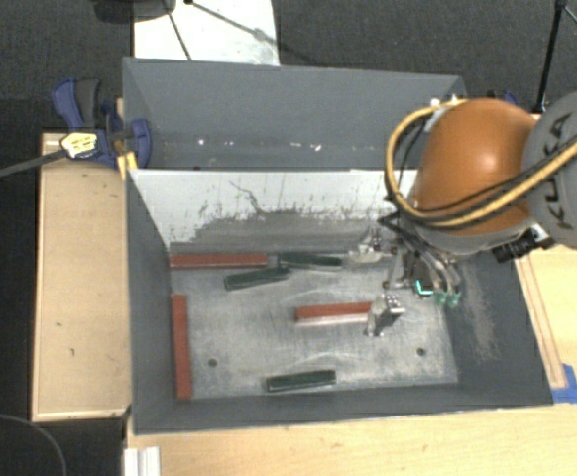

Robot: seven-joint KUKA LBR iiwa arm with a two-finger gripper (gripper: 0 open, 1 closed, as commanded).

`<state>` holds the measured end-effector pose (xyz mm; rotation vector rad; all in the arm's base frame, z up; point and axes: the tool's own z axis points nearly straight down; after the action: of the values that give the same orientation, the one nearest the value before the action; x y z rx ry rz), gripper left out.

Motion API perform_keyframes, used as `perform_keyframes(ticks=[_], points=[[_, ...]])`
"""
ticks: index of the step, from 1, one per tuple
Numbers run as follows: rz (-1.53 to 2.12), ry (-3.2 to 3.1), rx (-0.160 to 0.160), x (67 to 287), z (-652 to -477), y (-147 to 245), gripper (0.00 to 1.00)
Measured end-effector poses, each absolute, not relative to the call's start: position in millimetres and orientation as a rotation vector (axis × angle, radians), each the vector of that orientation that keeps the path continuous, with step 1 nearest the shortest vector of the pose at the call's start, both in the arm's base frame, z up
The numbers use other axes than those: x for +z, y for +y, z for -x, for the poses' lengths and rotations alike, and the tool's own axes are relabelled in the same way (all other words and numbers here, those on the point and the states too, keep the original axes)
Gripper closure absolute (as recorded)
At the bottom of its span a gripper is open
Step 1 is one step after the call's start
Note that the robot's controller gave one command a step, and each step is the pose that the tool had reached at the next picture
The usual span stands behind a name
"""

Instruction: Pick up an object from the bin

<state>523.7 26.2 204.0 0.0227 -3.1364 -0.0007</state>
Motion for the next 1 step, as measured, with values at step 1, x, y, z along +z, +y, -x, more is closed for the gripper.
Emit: perform_keyframes(ticks=[1], points=[[-0.021, -3.144, -0.001, 207.7, -525.4, 26.1, 0.00]])
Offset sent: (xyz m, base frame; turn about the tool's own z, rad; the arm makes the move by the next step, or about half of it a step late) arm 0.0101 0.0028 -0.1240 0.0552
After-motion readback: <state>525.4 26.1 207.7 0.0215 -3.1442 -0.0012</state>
